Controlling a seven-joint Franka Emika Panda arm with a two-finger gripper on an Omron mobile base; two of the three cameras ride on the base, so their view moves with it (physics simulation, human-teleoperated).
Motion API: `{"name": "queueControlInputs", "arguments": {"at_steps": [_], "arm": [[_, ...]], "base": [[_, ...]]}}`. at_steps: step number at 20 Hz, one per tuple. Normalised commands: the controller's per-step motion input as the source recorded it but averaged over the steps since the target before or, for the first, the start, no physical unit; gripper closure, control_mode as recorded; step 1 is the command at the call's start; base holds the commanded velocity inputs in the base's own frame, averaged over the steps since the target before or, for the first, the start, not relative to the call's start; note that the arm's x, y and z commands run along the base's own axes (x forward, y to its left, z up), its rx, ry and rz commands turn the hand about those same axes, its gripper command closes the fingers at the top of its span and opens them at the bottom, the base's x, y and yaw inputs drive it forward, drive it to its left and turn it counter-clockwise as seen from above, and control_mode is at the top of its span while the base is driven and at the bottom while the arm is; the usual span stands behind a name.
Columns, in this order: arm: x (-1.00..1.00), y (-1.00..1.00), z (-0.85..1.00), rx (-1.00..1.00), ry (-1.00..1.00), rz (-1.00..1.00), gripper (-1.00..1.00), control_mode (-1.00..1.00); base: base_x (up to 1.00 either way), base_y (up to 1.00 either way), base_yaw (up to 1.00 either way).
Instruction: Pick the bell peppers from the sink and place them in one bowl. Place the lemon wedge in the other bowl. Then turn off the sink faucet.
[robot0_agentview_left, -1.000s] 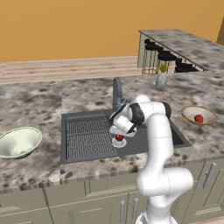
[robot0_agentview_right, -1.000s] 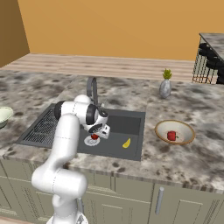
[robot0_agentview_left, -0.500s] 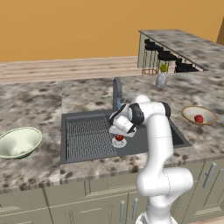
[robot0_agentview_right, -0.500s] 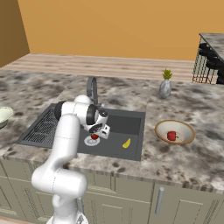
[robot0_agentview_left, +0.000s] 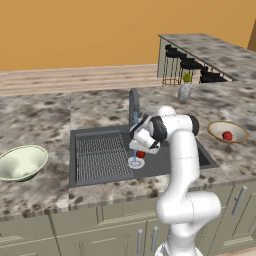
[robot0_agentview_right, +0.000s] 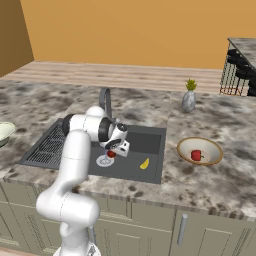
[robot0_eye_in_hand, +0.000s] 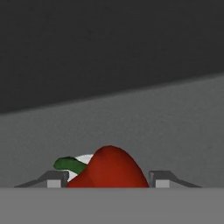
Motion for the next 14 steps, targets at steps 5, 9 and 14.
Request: {"name": "queueControlInputs", "arguments": {"at_steps": [5, 9, 14], "arm": [[-0.15, -0.70, 0.39, 0.02, 0.00, 0.00, 1.00, -1.00], [-0.54, -0.10, 0.48, 0.00, -0.01, 0.00, 1.00, -1.00], [-0.54, 0.00, 0.79, 0.00, -0.04, 0.00, 1.00, -1.00]], "base": [[0.00, 0.00, 0.00], [0.00, 0.00, 0.00], [0.00, 0.00, 0.00]]}}
